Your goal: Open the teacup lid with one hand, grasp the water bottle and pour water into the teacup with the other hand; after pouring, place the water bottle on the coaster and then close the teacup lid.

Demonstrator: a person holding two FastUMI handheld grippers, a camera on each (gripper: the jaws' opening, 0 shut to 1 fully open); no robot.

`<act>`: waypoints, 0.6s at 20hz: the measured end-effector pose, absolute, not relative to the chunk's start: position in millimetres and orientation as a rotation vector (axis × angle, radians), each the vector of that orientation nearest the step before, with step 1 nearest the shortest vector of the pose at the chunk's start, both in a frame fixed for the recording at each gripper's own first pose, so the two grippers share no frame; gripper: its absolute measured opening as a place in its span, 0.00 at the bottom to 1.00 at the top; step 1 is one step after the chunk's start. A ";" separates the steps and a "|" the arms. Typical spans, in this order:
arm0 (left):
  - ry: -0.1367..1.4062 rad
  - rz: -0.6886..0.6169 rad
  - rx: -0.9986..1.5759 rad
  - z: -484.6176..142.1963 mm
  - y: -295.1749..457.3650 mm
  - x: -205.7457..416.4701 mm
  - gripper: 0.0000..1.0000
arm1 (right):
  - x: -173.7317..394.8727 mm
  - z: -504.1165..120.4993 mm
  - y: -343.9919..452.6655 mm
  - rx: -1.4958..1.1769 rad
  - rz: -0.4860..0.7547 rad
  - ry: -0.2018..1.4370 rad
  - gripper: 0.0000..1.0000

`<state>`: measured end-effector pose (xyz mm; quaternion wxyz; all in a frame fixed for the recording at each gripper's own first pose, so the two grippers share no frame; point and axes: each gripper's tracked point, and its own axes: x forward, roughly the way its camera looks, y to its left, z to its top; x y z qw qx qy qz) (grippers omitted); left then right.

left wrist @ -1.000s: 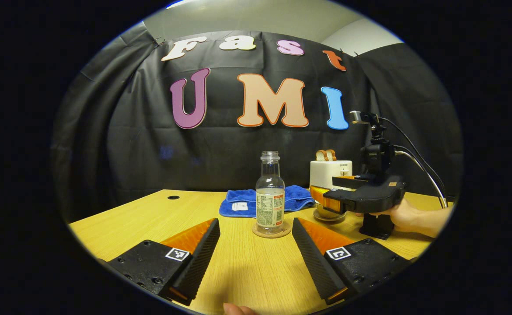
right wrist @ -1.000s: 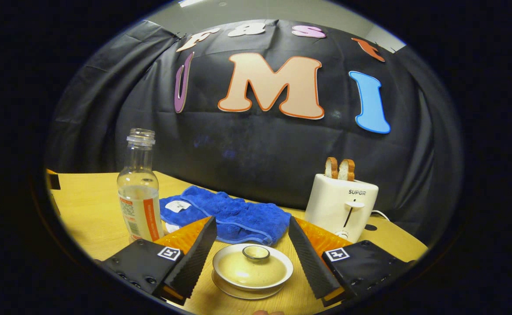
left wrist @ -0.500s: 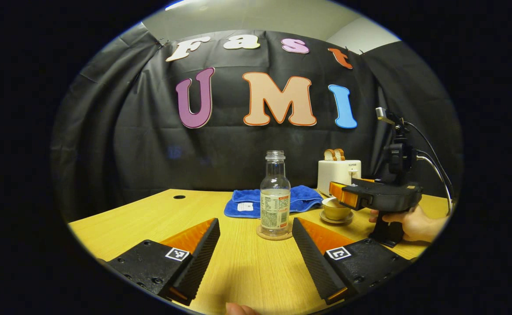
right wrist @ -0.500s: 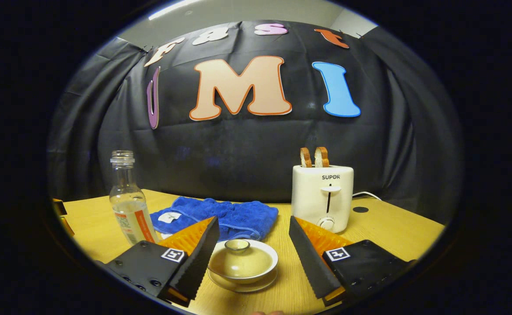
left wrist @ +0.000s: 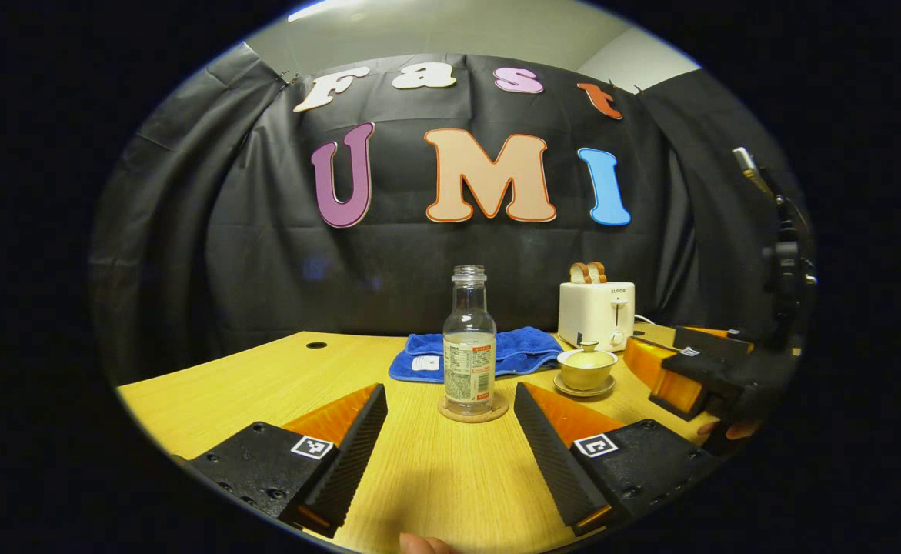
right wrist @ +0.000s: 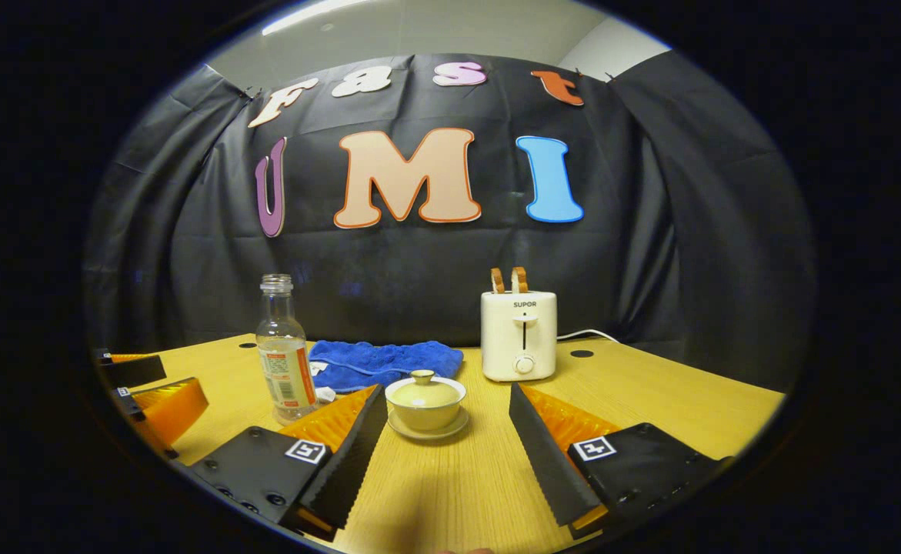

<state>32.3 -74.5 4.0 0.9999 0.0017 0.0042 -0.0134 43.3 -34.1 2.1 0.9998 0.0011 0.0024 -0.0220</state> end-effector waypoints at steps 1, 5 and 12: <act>0.006 -0.032 0.004 5.3 -79.9 28.3 0.97 | 32.3 2.5 -33.0 0.002 -0.047 0.002 0.99; 0.003 -0.050 0.005 6.4 -96.4 10.0 0.97 | -5.1 2.5 -29.7 0.000 -0.051 0.004 0.99; 0.006 -0.059 0.005 5.9 -112.7 -14.6 0.97 | -40.4 3.4 -17.1 -0.001 -0.013 0.006 0.99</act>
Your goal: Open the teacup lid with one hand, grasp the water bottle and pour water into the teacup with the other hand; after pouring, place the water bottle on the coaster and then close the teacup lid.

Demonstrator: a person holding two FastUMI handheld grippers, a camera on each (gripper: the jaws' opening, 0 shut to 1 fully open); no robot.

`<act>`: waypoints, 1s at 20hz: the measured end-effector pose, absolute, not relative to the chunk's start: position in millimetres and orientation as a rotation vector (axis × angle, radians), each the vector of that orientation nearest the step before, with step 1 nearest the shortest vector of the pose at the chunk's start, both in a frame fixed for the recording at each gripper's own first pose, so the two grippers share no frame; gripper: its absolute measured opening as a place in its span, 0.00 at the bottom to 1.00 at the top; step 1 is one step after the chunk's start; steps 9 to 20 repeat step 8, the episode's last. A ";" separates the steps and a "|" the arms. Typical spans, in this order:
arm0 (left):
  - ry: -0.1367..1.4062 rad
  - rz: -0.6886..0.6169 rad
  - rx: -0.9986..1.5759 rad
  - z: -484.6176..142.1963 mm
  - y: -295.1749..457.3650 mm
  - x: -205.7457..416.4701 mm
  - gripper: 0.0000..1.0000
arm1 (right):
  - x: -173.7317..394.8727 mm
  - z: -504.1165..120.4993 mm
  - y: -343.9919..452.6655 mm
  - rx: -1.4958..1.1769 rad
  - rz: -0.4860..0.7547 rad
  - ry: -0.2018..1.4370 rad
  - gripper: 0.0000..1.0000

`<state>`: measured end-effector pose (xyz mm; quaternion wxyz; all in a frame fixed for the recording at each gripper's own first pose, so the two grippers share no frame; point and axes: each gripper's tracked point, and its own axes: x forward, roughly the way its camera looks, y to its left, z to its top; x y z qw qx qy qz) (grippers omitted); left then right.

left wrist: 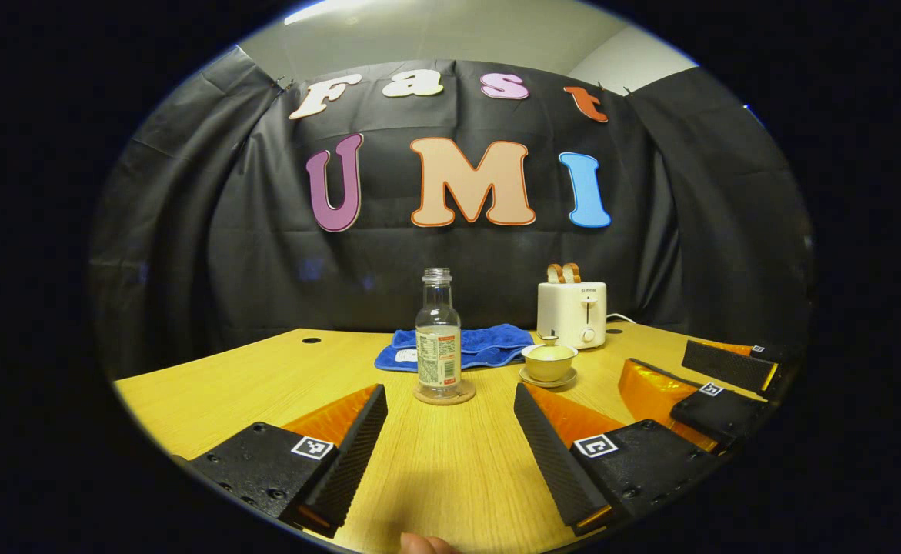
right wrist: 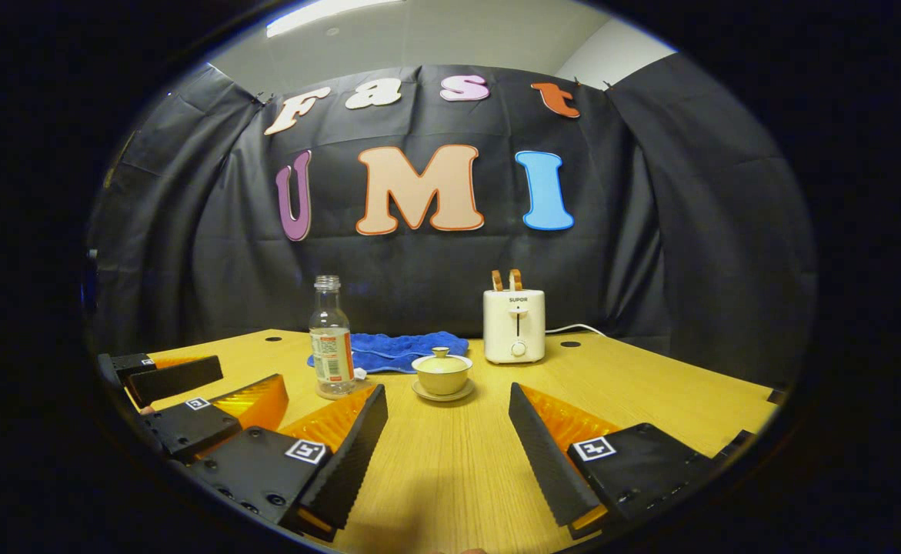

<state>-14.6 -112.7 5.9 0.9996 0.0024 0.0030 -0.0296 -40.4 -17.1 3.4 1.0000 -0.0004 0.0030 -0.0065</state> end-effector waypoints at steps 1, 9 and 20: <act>0.006 -0.066 0.006 5.9 -116.7 -16.1 0.97 | -41.0 3.4 -18.6 0.001 -0.012 0.005 0.99; 0.008 -0.051 0.004 6.7 -114.1 -17.0 0.95 | -41.8 4.2 -18.9 0.002 -0.015 0.005 0.99; 0.008 -0.051 0.004 6.7 -114.1 -17.0 0.95 | -41.8 4.2 -18.9 0.002 -0.015 0.005 0.99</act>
